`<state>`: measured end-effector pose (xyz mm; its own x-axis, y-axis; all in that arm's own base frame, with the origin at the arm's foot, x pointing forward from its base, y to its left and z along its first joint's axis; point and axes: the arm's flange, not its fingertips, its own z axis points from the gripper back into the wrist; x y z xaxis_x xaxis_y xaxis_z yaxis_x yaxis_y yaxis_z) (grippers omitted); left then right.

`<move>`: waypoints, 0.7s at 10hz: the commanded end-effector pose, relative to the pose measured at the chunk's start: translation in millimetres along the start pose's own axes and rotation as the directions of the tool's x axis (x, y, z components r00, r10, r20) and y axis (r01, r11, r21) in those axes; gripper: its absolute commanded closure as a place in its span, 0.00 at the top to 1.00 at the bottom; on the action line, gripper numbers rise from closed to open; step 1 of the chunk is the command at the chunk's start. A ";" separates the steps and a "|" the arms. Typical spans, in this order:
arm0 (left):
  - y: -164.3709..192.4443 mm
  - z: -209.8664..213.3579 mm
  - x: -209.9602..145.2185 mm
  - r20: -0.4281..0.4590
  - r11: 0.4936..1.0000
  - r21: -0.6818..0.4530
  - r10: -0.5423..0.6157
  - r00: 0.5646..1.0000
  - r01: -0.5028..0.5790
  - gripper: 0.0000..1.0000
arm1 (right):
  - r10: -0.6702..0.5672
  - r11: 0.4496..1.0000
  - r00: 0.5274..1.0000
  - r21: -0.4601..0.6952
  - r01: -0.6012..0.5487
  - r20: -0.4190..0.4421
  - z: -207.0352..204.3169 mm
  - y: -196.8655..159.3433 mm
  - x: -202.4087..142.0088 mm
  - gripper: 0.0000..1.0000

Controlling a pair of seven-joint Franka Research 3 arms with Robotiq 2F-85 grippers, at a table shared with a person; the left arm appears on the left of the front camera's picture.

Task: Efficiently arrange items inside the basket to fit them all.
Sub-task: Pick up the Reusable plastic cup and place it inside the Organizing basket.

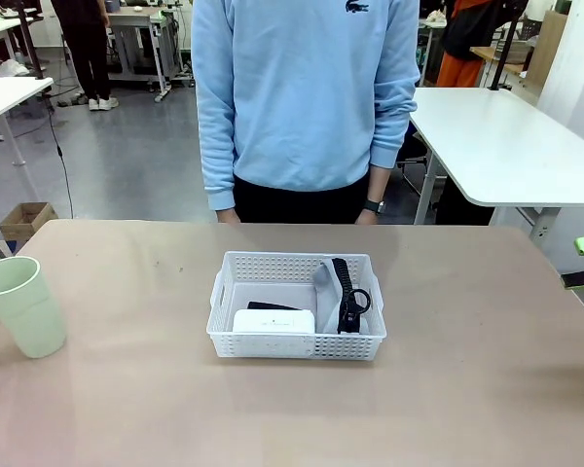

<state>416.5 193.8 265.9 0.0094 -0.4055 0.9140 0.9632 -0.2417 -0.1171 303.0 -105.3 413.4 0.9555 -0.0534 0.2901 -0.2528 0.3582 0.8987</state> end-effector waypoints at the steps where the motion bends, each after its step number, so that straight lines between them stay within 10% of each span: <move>1: 0.3 -10.6 -6.1 0.030 0.999 0.012 -0.048 0.998 0.047 1.00 | 0.019 1.000 1.000 0.007 -0.019 0.002 2.2 0.7 -0.6 1.00; 7: 9.4 -36.8 -20.8 0.116 0.998 0.030 -0.060 0.991 0.057 1.00 | 0.019 1.000 1.000 0.007 -0.019 0.002 2.2 0.7 -0.6 1.00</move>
<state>430.9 162.6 246.6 0.0149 -0.3132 0.9496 0.9712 -0.2213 -0.0883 303.0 -105.3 413.4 0.9555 -0.0534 0.2901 -0.2528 0.3582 0.8987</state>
